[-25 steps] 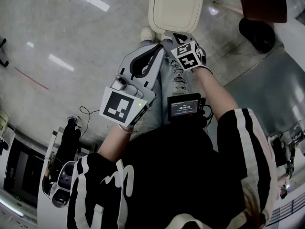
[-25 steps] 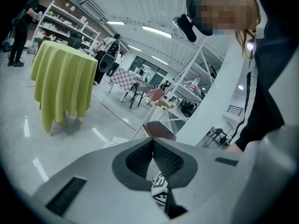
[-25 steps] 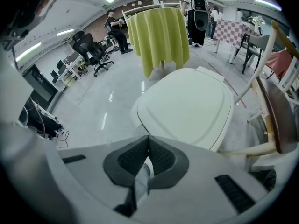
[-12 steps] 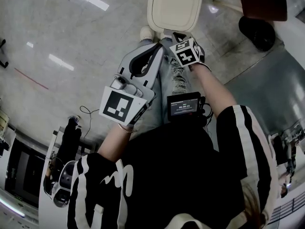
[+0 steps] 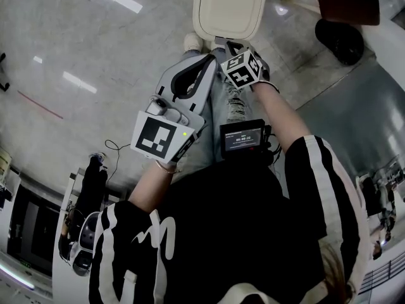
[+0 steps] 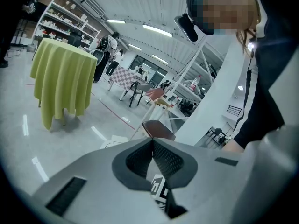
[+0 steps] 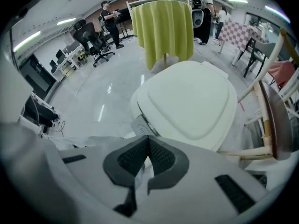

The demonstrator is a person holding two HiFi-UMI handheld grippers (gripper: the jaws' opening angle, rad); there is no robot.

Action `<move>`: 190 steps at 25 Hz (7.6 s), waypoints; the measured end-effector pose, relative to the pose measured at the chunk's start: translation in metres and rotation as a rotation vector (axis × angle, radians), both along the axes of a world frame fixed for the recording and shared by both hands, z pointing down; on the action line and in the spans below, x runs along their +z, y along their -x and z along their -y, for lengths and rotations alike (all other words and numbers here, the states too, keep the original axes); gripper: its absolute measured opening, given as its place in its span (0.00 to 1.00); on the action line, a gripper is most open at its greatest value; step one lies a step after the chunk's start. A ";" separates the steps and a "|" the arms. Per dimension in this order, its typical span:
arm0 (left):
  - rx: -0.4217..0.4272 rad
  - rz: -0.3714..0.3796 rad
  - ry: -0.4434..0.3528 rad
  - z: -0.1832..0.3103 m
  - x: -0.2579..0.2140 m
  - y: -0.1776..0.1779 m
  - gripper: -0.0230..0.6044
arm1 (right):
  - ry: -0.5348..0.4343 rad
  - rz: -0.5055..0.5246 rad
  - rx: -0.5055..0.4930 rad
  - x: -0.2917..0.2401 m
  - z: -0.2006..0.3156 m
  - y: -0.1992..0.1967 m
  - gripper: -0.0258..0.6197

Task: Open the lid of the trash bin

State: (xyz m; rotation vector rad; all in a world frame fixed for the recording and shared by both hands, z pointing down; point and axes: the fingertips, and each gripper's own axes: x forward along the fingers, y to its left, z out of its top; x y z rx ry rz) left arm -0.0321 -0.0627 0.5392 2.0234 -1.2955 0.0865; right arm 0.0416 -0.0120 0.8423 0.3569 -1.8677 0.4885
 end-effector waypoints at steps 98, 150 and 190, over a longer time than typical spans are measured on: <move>0.087 0.023 -0.082 0.014 -0.041 -0.004 0.05 | -0.278 0.368 0.462 -0.217 0.112 -0.002 0.04; 0.087 0.066 -0.232 0.052 -0.139 0.007 0.05 | -0.372 0.531 0.487 -0.371 0.141 0.007 0.04; 0.101 0.107 -0.364 0.048 -0.214 0.024 0.05 | -0.458 0.661 0.447 -0.461 0.128 0.033 0.04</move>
